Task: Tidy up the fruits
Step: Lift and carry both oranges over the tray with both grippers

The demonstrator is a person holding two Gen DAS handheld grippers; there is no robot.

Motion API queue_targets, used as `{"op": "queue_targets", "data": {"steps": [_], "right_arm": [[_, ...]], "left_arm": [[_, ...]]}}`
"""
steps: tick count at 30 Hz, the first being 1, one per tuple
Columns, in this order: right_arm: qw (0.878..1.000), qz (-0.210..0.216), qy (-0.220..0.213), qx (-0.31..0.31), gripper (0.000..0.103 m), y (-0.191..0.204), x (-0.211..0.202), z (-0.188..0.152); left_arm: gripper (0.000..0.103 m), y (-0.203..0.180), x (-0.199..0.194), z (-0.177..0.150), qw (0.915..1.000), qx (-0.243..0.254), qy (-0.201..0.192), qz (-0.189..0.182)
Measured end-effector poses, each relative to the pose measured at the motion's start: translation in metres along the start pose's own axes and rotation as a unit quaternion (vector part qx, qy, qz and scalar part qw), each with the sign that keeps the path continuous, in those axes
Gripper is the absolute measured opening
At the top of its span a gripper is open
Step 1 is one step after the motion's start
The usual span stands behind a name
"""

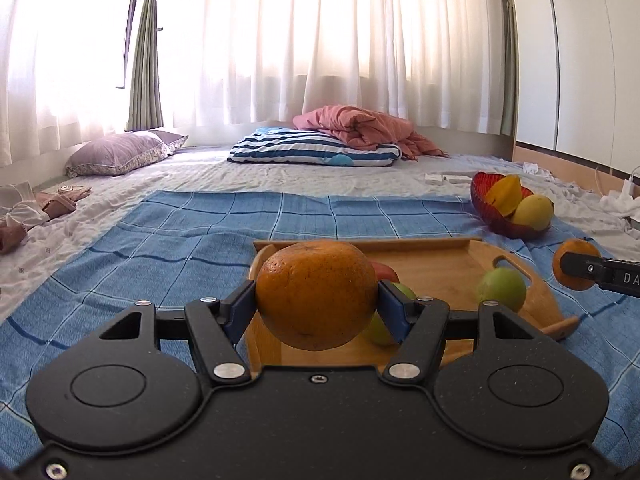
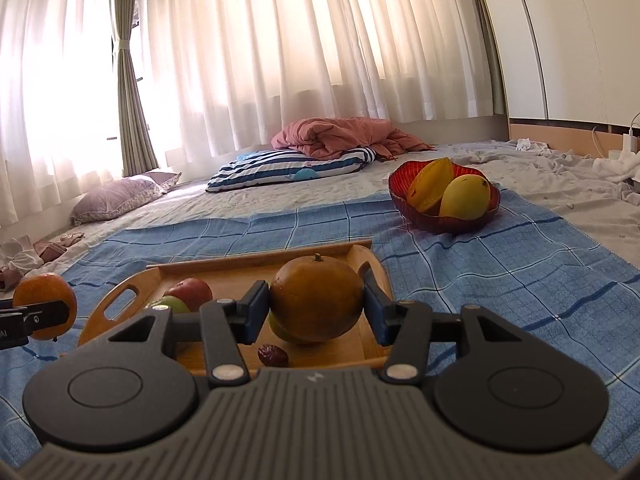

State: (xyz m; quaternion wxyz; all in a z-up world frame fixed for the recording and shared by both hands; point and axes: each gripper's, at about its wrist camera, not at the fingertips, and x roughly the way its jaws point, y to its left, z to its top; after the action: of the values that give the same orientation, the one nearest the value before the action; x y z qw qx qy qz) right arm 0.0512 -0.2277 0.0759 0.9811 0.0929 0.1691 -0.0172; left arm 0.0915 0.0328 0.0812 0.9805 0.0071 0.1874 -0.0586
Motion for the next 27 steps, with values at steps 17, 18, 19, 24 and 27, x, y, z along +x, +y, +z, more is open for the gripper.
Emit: {"op": "queue_targets", "data": {"steps": [17, 18, 19, 24, 27], "right_arm": [[0.993, 0.011, 0.108, 0.049, 0.055, -0.007, 0.104, 0.049], [0.993, 0.007, 0.111, 0.044, 0.055, -0.006, 0.109, 0.049], [0.993, 0.004, 0.114, 0.040, 0.055, -0.005, 0.113, 0.049], [0.991, -0.005, 0.133, 0.030, 0.055, -0.005, 0.136, 0.052], [0.989, -0.014, 0.147, 0.025, 0.055, -0.005, 0.150, 0.051]], "left_arm": [[0.063, 0.016, 0.114, 0.042, 0.9972, -0.050, 0.054, 0.004], [0.063, 0.017, 0.121, 0.043, 0.9965, -0.057, 0.061, 0.002], [0.063, 0.018, 0.129, 0.042, 0.9960, -0.060, 0.067, 0.001], [0.063, 0.018, 0.156, 0.044, 0.9953, -0.057, 0.079, 0.005], [0.063, 0.021, 0.174, 0.046, 0.9932, -0.071, 0.092, 0.004]]}}
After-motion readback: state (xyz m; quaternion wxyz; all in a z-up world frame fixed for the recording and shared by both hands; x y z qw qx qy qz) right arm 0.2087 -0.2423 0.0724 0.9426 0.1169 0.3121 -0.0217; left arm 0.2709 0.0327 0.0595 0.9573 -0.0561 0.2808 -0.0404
